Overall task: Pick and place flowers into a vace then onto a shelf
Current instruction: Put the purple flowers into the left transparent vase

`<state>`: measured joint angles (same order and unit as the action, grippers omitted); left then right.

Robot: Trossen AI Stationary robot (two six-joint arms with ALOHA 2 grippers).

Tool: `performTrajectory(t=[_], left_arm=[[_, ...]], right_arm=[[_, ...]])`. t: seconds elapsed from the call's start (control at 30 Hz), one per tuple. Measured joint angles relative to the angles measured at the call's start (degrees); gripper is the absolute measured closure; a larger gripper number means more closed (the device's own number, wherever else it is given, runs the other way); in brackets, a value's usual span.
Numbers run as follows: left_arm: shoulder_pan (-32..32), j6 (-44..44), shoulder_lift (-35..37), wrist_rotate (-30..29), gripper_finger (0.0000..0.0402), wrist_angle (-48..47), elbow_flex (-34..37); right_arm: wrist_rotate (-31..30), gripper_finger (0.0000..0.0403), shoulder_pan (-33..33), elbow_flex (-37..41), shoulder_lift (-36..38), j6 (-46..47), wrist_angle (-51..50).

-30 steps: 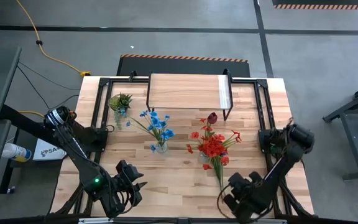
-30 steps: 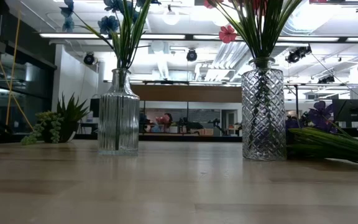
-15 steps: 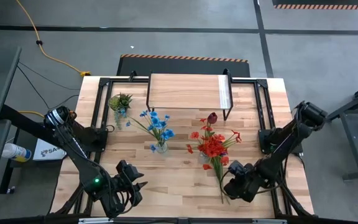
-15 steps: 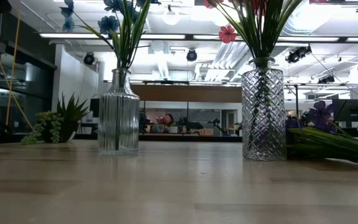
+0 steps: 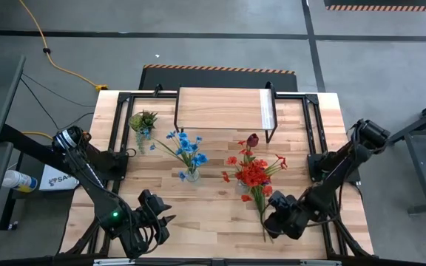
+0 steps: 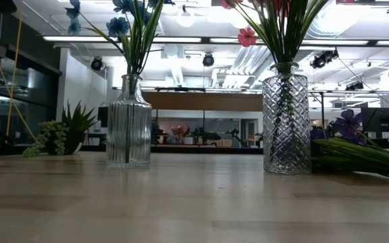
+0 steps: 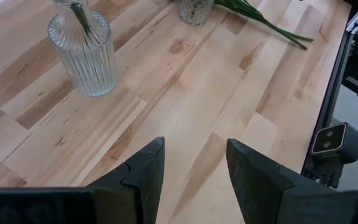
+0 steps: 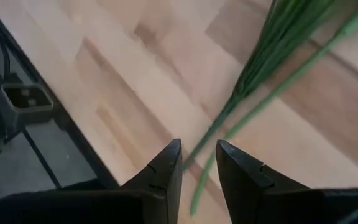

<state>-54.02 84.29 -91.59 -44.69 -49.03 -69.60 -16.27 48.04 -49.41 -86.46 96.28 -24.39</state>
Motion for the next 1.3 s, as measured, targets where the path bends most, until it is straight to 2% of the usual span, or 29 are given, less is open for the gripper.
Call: performTrajectory(t=[0.2, 0.3, 0.5, 0.73, 0.93, 1.3], left_arm=[[0.00, 0.00, 0.00, 0.00, 0.0195, 0.04, 0.00], [0.00, 0.03, 0.00, 0.00, 0.0195, 0.06, 0.00], [0.00, 0.05, 0.00, 0.02, 0.0195, 0.13, 0.00], [0.00, 0.02, 0.00, 0.03, 0.0195, 0.09, 0.00], [0.00, 0.00, 0.00, 0.04, 0.0195, -0.58, 0.00], [0.00, 0.00, 0.00, 0.46, 0.0195, -0.62, 0.00]], right_arm=[[-1.02, 0.0314, -3.89, 0.00, 0.00, -1.88, -0.06], [1.39, 0.0305, -5.73, 0.00, 0.00, -3.29, -0.18], [5.26, 0.0258, -6.83, 0.00, 0.00, -5.28, -0.17], [2.68, 0.0206, -6.93, 0.00, -0.02, -5.30, -0.20], [2.52, 0.0205, -8.11, 0.00, -1.46, -5.13, -2.78], [2.95, 0.0208, -8.77, 0.00, -6.92, -4.27, -0.49]])
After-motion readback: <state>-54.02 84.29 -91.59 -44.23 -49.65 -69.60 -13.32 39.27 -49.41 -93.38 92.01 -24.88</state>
